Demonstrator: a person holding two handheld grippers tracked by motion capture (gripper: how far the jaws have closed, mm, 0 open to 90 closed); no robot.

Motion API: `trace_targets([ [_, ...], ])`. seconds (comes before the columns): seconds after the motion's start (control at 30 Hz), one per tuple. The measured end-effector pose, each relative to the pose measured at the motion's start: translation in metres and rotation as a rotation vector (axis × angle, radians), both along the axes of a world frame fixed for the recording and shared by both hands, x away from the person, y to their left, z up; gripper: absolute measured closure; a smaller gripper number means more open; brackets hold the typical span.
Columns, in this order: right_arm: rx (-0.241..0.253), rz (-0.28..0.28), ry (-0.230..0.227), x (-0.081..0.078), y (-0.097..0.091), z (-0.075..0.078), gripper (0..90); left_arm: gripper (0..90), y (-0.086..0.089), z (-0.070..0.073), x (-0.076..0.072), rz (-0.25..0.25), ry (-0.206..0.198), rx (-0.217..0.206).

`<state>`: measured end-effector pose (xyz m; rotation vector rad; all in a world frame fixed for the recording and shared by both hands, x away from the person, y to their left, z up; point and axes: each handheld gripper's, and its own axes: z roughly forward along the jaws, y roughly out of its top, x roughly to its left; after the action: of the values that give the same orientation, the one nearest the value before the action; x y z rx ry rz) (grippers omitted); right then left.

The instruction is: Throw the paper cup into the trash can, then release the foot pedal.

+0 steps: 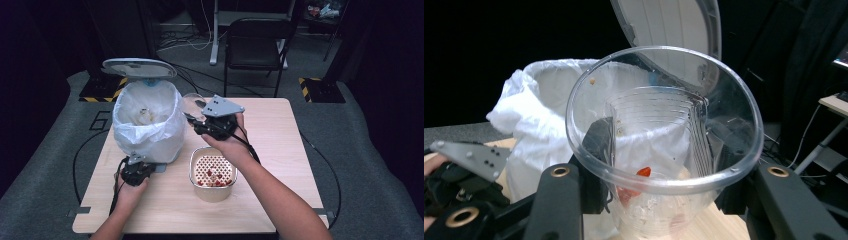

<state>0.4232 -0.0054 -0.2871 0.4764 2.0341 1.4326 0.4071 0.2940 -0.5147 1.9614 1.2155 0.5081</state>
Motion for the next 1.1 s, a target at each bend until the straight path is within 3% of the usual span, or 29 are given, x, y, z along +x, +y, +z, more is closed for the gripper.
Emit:
trace_targets([
  [0.27, 0.012, 0.051, 0.028, 0.017, 0.027, 0.010, 50.3, 90.0, 0.000, 0.000, 0.000, -0.001, 0.003, -0.001],
  [0.37, 0.002, 0.049, 0.029, 0.024, 0.038, 0.010, 50.3, 90.0, 0.000, 0.000, 0.000, -0.003, 0.004, -0.003],
  [0.53, 0.034, 0.052, 0.038, 0.033, 0.053, 0.013, 50.3, 90.0, 0.000, 0.000, 0.000, 0.001, -0.002, -0.003],
  [0.6, 0.034, 0.059, 0.039, 0.037, 0.060, 0.014, 50.3, 90.0, -0.002, -0.001, -0.001, 0.013, 0.013, -0.033],
  [0.63, 0.033, 0.059, 0.037, 0.038, 0.062, 0.014, 50.3, 90.0, 0.000, 0.000, 0.000, -0.001, 0.001, -0.005],
  [0.73, 0.041, 0.059, 0.047, 0.045, 0.070, 0.015, 50.2, 90.0, 0.001, 0.000, 0.000, -0.003, 0.001, -0.001],
  [0.97, 0.045, 0.071, 0.089, 0.057, 0.090, 0.008, 48.7, 90.0, 0.000, 0.000, 0.000, 0.001, 0.000, -0.004],
  [1.1, 0.036, 0.084, 0.107, 0.060, 0.100, 0.003, 42.1, 90.0, 0.000, 0.000, 0.000, 0.002, 0.001, -0.006],
])
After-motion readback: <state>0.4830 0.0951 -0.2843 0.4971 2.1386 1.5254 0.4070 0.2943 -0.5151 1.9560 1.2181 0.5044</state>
